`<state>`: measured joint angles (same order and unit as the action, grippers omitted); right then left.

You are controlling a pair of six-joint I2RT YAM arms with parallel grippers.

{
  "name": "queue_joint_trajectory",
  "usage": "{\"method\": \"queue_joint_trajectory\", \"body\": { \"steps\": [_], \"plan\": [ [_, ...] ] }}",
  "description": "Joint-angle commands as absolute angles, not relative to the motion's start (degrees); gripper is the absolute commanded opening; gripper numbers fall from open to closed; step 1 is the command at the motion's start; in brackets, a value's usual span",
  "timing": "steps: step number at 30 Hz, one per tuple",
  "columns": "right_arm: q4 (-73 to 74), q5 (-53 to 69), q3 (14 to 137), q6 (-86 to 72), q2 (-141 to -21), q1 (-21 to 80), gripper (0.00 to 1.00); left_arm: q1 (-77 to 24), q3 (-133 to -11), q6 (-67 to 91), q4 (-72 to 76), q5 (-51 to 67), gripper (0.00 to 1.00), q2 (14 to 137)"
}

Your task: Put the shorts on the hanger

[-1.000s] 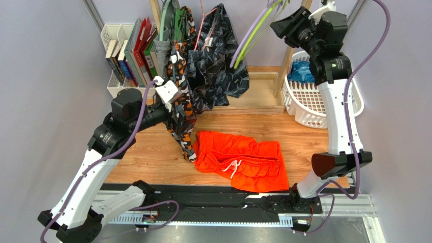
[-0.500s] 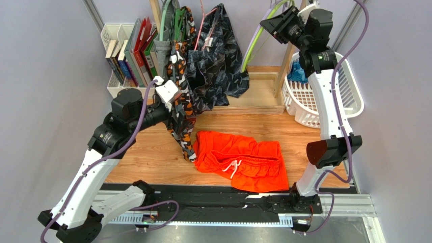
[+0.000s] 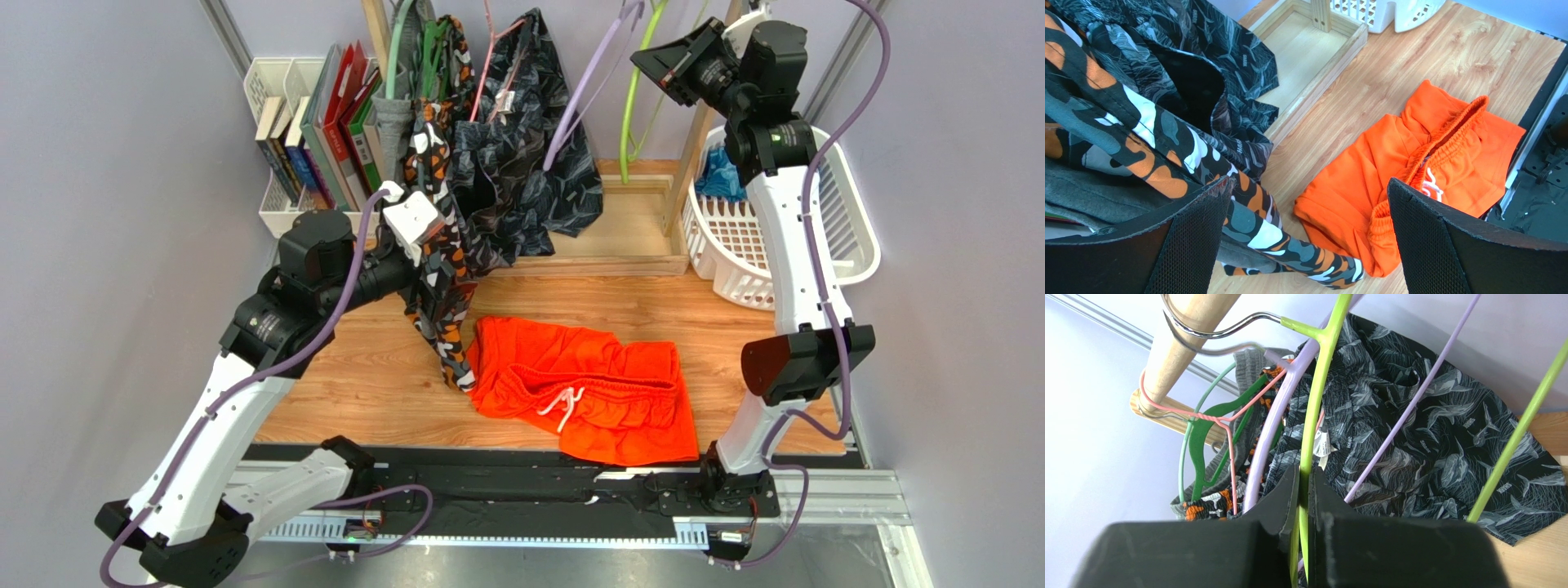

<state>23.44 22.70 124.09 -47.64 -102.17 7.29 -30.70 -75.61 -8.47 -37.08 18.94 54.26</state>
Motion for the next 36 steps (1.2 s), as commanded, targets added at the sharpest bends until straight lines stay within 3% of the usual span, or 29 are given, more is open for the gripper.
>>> {"method": "queue_joint_trajectory", "body": {
  "steps": [1, 14, 23, 32, 36],
  "plan": [
    [16.80, 24.52, 123.06, -49.91, -98.00, 4.93, 0.00, -30.50, -77.17, -9.14, -36.04, 19.60, 0.99, 54.58],
    [2.20, 37.35, 111.01, -53.44, -88.25, 2.20, 0.00, -30.50, -77.78, -9.14, -35.25, 21.53, 0.99, 55.98],
    [2.02, 43.32, 104.25, -59.06, -84.83, 2.20, 0.00, -30.50, -78.40, -10.81, -35.95, 21.97, 0.99, 56.16],
    [11.50, 49.39, 92.12, -55.65, -70.94, 2.11, 0.00, -30.50, -79.01, -14.41, -38.85, 26.19, 0.99, 55.72],
    [25.79, 47.82, 84.57, -48.10, -57.27, 2.11, 0.00, -30.50, -78.58, -16.08, -39.11, 29.26, 0.99, 55.20]
  ]
}}
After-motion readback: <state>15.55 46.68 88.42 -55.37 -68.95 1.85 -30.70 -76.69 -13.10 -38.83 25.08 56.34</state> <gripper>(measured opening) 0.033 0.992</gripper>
